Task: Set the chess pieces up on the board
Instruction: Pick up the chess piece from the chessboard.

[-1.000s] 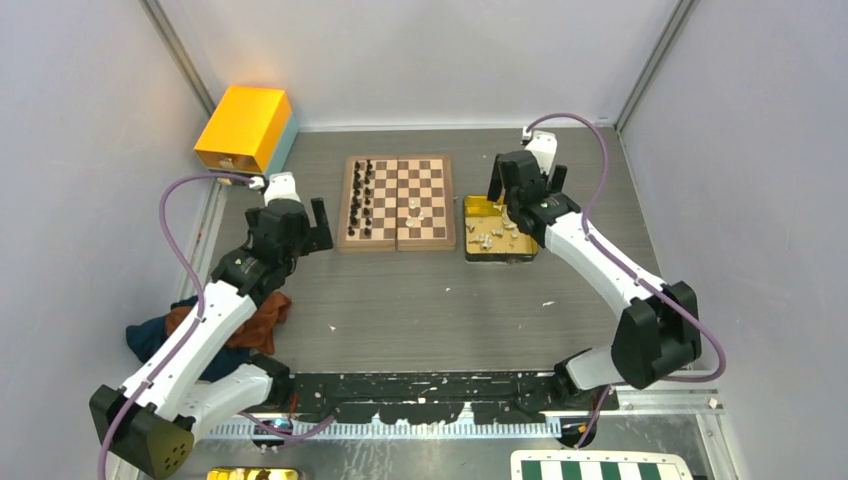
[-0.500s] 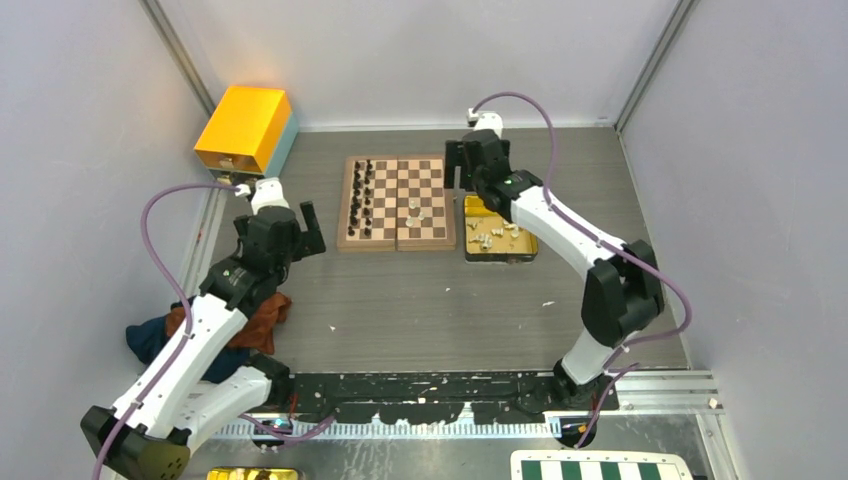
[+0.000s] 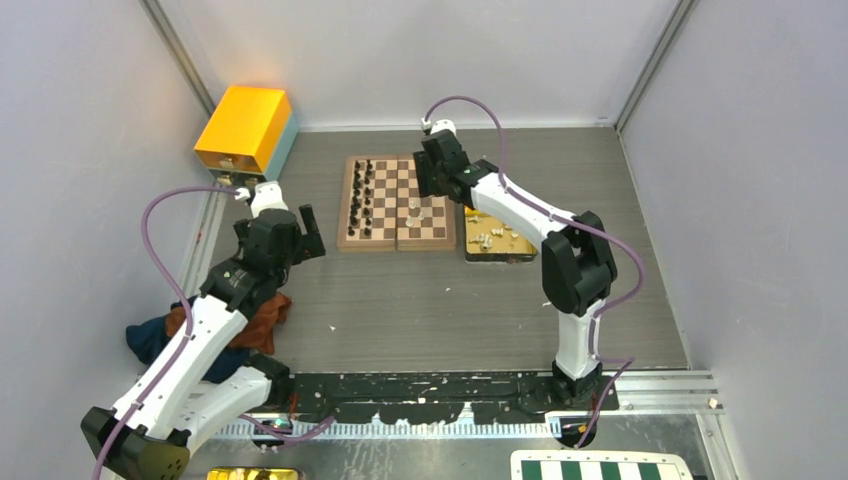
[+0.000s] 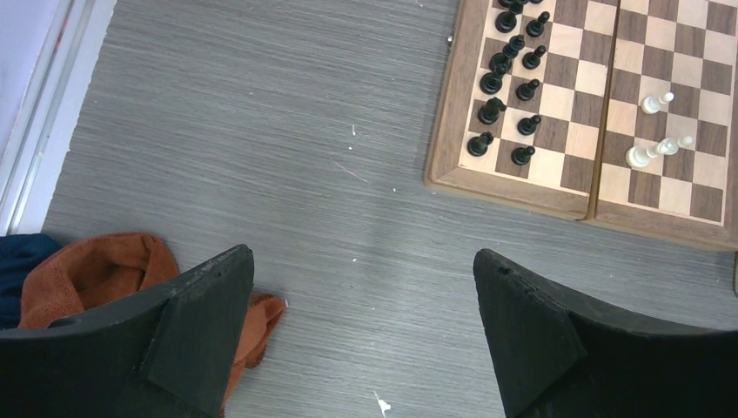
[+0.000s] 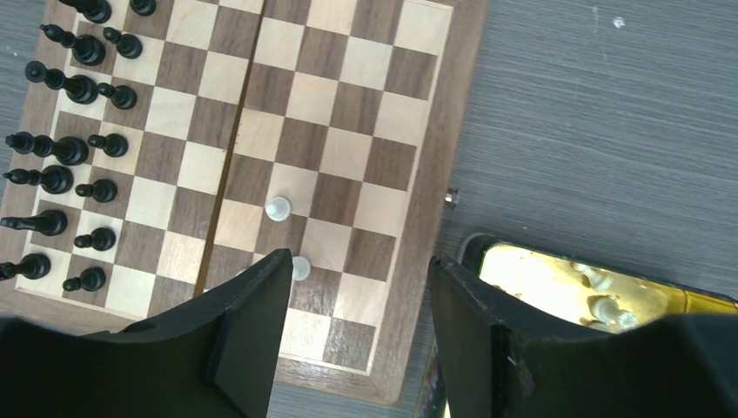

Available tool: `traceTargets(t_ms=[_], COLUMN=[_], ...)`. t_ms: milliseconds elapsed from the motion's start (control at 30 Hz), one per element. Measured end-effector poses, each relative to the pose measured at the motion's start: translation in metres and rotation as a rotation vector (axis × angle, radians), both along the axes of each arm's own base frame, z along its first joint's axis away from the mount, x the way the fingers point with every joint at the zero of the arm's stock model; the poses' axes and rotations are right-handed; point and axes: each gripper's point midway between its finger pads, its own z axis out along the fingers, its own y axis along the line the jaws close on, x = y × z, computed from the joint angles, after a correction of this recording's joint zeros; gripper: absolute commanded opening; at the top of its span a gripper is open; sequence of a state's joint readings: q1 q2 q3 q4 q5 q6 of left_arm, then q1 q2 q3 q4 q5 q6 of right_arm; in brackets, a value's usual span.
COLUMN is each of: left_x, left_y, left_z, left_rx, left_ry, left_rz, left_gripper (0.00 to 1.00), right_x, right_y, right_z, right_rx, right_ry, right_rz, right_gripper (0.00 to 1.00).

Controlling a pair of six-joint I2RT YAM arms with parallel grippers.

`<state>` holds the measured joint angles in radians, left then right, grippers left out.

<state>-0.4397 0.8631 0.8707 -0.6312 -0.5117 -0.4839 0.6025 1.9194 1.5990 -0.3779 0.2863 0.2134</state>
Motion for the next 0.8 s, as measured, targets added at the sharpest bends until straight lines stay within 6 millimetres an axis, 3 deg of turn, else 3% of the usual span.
traceTargets(t_ms=[367,800], left_x=[-0.004,-0.010], left_y=[-0.001,-0.002], left_z=[-0.003,-0.002], left_rx=[-0.014,-0.030], left_ry=[0.002,-0.006], left_rz=[-0.010,-0.026], left_gripper=[0.97,0.97], right_x=[-0.003,-0.005], right_y=[0.040,0.057], right_z=[-0.029,-0.058], right_rx=[-0.028,-0.029], right_ry=[0.055,0.121], right_rz=[0.072,0.095], right_gripper=[0.61,0.58])
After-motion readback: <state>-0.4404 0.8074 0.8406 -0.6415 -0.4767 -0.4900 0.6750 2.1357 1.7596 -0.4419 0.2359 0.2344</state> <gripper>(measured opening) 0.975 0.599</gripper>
